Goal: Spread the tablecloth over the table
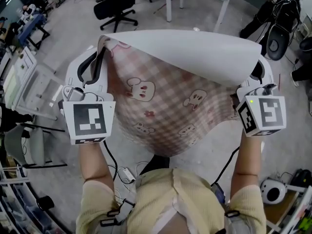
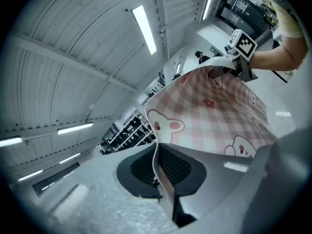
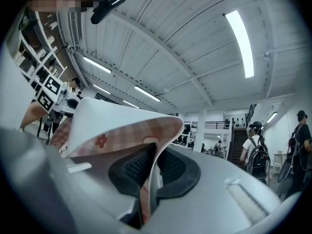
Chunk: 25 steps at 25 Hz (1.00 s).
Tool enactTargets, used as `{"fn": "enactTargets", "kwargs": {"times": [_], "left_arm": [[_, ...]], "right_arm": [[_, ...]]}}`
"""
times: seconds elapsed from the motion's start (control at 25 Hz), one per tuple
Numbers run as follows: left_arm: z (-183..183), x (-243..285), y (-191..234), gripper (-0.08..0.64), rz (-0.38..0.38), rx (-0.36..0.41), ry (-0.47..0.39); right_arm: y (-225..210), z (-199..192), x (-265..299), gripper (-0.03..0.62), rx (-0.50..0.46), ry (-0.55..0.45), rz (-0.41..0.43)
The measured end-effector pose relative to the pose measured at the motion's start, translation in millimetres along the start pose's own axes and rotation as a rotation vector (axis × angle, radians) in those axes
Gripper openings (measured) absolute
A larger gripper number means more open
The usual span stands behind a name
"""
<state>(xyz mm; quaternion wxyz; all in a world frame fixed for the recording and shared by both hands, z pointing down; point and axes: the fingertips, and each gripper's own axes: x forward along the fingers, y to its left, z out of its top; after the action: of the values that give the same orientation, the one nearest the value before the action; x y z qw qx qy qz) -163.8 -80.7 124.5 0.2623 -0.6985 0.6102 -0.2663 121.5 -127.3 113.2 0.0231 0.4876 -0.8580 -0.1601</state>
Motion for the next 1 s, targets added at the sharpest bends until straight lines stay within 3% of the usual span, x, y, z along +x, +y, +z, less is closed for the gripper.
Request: {"fn": "enactTargets", "kwargs": {"times": [0.36,0.68,1.0], "left_arm": [[-36,96,-7,0.009,-0.103,0.007,0.014],[-75,186,-21,0.009,-0.182,-0.031,0.053],[-122,236,-50,0.010,-0.272,-0.052,0.104]], "right_arm": [[-25,-55,75,0.018,-0.009,0.100,-0.029],[-47,-102,136,0.018,-0.025,0.173,-0.066],[-45,-160,165,0.020,-0.016,0.235,-0.063]]}}
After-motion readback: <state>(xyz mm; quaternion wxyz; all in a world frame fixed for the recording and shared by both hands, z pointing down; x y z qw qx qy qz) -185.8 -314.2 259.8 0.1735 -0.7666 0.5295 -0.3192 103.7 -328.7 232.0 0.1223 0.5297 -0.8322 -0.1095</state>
